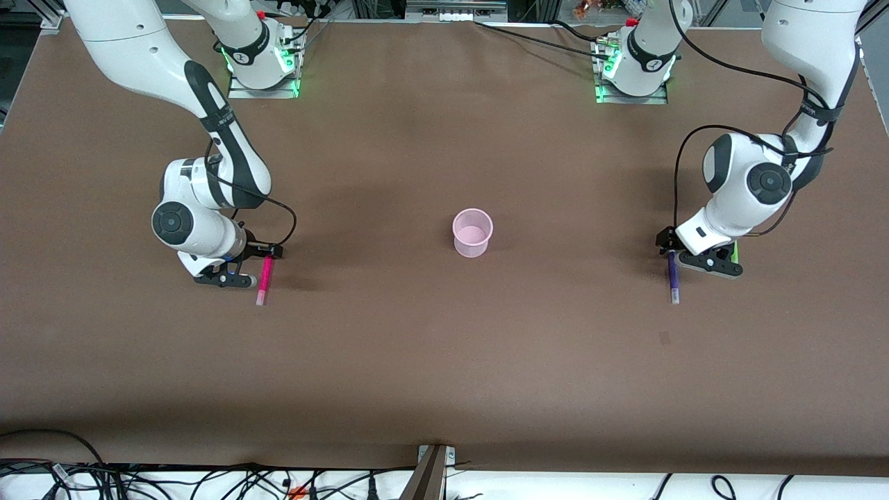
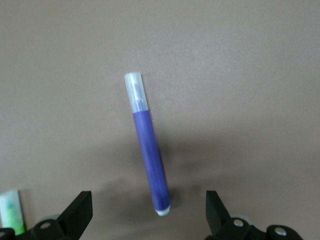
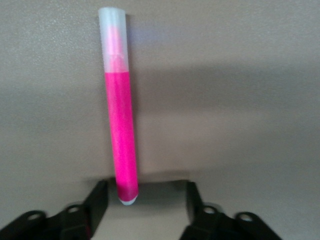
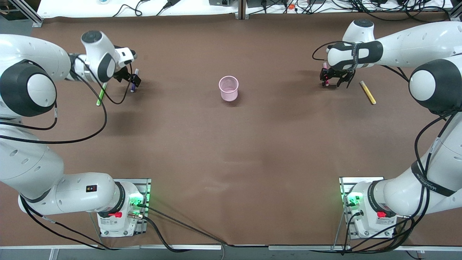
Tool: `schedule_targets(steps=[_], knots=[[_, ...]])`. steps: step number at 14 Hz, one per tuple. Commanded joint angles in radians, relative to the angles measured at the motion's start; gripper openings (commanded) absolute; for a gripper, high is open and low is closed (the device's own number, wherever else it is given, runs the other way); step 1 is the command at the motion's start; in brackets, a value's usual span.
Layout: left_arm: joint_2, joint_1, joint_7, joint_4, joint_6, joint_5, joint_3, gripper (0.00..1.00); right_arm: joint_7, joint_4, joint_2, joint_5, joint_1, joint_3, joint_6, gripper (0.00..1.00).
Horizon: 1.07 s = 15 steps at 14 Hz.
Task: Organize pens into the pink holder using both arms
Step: 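Grasp the magenta marker with the right gripper while the left gripper grasps the blue marker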
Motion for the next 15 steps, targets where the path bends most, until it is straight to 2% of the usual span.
schedule_targets(steps=[1,3,5,6,8,11,13,15], knots=[[0.009,0.025,0.021,-0.081,0.137,0.018,-0.007,1.0,0.011,-0.008,0.008,0.009,0.006,0.005,0.024,0.46],[0.018,0.037,0.008,-0.078,0.138,0.02,-0.01,1.0,0.011,-0.004,0.008,0.009,0.006,0.005,0.024,0.27],[0.023,0.038,0.005,-0.078,0.138,0.018,-0.01,0.72,0.011,0.006,0.01,0.008,0.009,0.005,0.024,0.05],[0.023,0.038,0.005,-0.078,0.138,0.018,-0.01,0.66,0.011,0.018,0.013,0.008,0.014,0.005,0.016,0.0],[0.022,0.038,0.003,-0.07,0.138,0.015,-0.011,0.63,0.04,0.042,0.013,0.008,0.021,0.006,-0.013,0.0],[0.025,0.038,0.003,-0.062,0.138,0.009,-0.02,0.55,0.102,0.148,0.01,0.029,0.031,0.021,-0.212,0.0],[0.029,0.037,0.002,-0.058,0.138,0.006,-0.022,0.5,0.118,0.245,0.008,0.174,0.031,0.031,-0.37,0.0],[0.04,0.041,-0.02,-0.052,0.138,0.005,-0.022,0.49,0.139,0.298,0.008,0.331,0.031,0.031,-0.462,0.0]])
